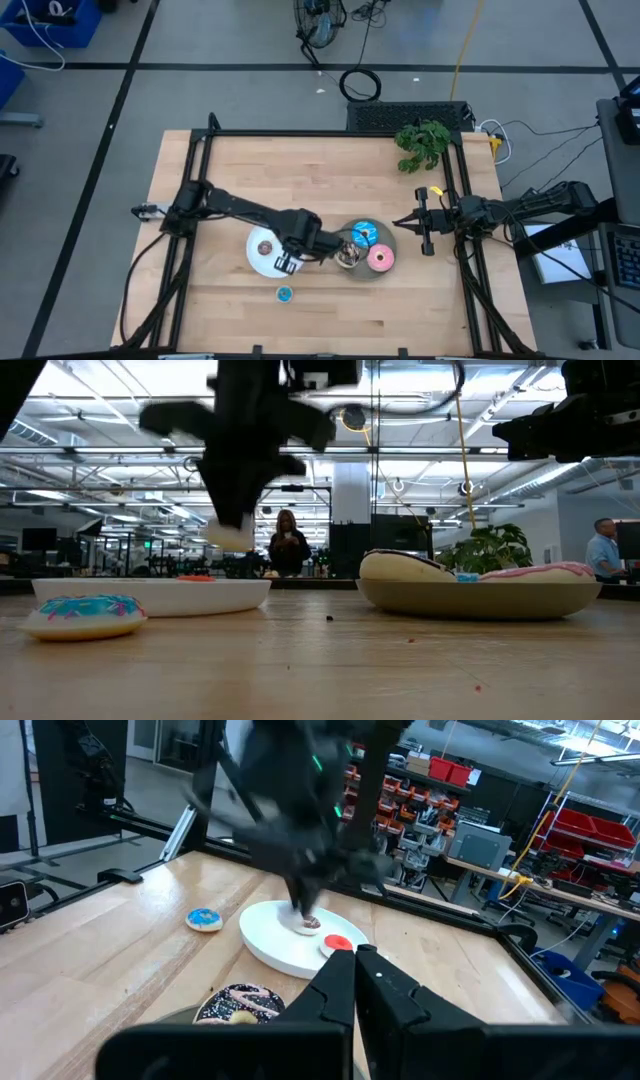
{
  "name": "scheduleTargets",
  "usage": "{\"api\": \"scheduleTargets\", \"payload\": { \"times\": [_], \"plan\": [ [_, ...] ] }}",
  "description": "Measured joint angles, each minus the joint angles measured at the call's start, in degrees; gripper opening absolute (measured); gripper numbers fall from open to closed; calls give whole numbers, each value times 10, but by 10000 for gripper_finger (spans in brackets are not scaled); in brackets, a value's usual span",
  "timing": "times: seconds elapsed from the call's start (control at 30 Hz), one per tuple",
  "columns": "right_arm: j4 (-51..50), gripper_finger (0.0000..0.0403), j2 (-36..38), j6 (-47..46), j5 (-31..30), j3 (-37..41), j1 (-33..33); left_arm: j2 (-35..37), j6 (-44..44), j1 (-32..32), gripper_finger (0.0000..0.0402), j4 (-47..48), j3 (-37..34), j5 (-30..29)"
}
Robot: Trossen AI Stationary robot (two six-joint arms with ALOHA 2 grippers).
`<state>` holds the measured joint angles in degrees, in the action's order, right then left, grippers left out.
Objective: Pick & Place donuts
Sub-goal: Put the small white donut on the white plate
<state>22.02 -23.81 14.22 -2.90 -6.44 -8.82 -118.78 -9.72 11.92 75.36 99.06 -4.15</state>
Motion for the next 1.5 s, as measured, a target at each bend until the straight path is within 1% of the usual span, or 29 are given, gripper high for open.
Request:
{"api": "scheduleTargets", "payload": {
  "times": [0.13, 0.23, 0.33, 0.4, 0.47, 0.53, 0.6, 0.7, 0.8, 0.9, 0.97, 1.1, 1.2, 1.27, 1.37, 1.5],
  "plan": [
    [0, 0, 0, 0, 0, 0, 0, 0, -19, -21, 6, -43, -64, 2],
    [0, 0, 0, 0, 0, 0, 0, 0, -23, -34, 13, -85, -97, 10],
    [0, 0, 0, 1, 0, 0, 0, 0, -33, -42, 11, -129, -121, 24],
    [0, 0, 0, 2, 0, 0, 0, 0, -33, -45, 6, -136, -128, 27],
    [0, 0, 0, 4, 0, 0, 0, 0, -16, -47, 9, -137, -132, 27],
    [0, 0, 0, 4, 0, 0, 0, 0, 4, -49, 32, -136, -134, 40],
    [0, 0, 0, 4, 0, 0, 0, 0, 9, -50, 68, -133, -134, 46],
    [0, 0, 0, 4, 0, 0, 0, 0, 27, -49, 127, -113, -127, 30],
    [0, 0, 0, 2, 0, 0, 0, 0, 49, -48, 178, -102, -117, 19],
    [0, 0, 0, 2, 0, 0, 0, 0, 57, -48, 212, -79, -102, 13],
    [0, 0, 0, 2, 0, 0, 0, 0, 58, -49, 224, -67, -90, 11],
    [0, 0, 0, 3, 0, 0, 0, 0, 59, -47, 228, -16, -48, 7],
    [0, 0, 0, 3, 0, 0, 0, 0, 78, -42, 229, 42, -7, -14],
    [0, 0, 0, 3, 0, 0, 0, 0, 89, -37, 229, 62, 19, -24],
    [0, 0, 0, 4, 0, 0, 0, 0, 95, -25, 218, 37, 38, -19],
    [0, 0, 0, 1, 0, 0, 0, 0, 84, -8, 186, 10, 42, -18]
  ]
}}
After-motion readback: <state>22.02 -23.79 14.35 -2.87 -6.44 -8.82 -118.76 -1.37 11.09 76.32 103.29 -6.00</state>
